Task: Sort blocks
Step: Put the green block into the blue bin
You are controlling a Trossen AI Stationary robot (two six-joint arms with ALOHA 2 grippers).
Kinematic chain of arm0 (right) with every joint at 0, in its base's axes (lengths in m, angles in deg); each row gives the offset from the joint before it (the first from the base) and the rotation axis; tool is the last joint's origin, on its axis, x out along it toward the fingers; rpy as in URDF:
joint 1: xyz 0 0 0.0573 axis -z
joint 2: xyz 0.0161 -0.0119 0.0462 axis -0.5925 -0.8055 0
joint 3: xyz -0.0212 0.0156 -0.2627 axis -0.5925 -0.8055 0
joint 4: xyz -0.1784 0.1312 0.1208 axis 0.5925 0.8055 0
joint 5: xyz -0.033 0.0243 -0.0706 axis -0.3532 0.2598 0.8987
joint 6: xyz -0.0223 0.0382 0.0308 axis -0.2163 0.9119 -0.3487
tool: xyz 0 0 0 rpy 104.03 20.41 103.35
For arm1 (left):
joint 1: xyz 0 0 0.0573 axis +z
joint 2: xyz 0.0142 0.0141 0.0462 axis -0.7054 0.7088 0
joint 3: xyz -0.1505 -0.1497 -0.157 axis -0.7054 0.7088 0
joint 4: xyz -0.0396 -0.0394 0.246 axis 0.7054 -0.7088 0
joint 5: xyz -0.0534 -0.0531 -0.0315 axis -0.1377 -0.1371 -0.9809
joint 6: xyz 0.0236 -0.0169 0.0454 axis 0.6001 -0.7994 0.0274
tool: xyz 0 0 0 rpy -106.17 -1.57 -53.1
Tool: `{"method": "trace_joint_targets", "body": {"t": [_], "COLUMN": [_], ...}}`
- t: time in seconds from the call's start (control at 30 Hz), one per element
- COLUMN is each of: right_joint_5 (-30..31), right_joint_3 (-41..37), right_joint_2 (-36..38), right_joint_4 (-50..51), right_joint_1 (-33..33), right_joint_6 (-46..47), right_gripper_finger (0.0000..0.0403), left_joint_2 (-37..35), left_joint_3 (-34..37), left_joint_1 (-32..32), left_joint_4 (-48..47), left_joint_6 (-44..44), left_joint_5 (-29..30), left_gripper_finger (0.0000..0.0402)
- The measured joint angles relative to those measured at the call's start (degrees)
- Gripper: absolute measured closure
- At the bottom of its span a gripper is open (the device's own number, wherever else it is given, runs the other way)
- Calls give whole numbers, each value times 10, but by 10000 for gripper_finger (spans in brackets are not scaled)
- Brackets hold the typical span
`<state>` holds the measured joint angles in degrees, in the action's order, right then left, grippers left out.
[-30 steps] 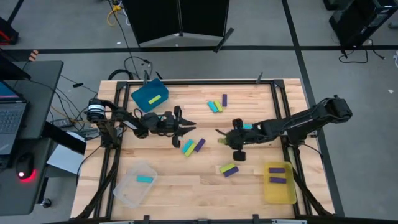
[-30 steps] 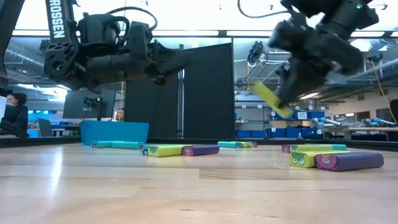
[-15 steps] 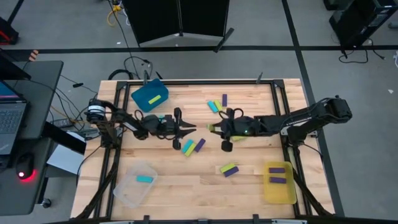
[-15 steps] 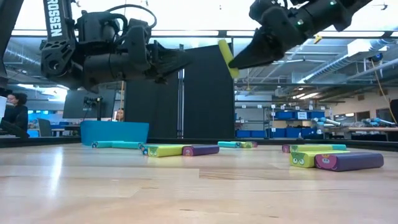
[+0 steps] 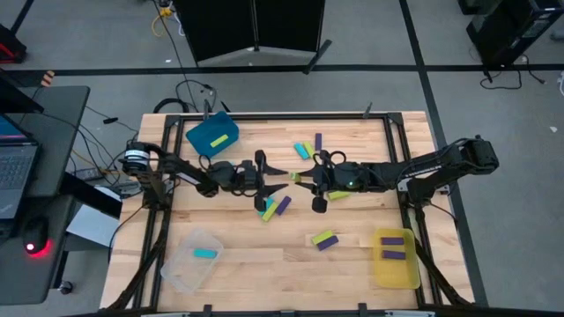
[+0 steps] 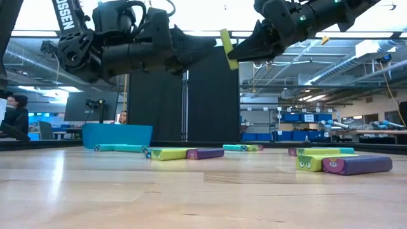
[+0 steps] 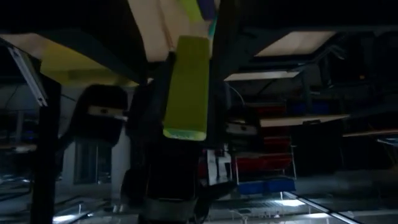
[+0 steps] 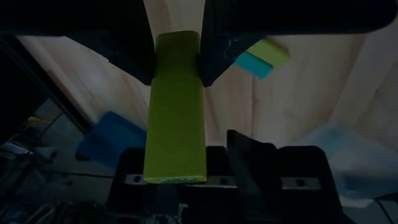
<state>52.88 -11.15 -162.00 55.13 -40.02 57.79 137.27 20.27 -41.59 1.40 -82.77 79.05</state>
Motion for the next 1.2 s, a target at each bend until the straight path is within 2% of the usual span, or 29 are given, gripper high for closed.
{"method": "trace_joint_targets", "body": {"t": [0.2,0.37,0.6,0.73,0.93,1.2], "right_joint_5": [-2,-19,-21,-24,-27,-24], "right_joint_3": [0,0,0,0,0,0], "right_joint_2": [0,0,0,0,0,0], "right_joint_4": [-10,-19,-17,-17,-17,-14], "right_joint_1": [0,0,0,0,-5,-5], "right_joint_6": [-5,-11,-14,-15,-10,-9], "right_gripper_finger": [293,293,293,293,293,293], "left_joint_2": [0,0,0,0,0,0], "left_joint_3": [-28,-72,-90,-90,-90,-90], "left_joint_1": [0,0,0,0,0,0], "left_joint_4": [-24,-103,-104,-104,-103,-104], "left_joint_6": [-11,-11,7,6,13,22], "left_joint_5": [-15,-26,-38,-50,-58,-59], "left_gripper_finger": [184,183,186,209,286,287]}}
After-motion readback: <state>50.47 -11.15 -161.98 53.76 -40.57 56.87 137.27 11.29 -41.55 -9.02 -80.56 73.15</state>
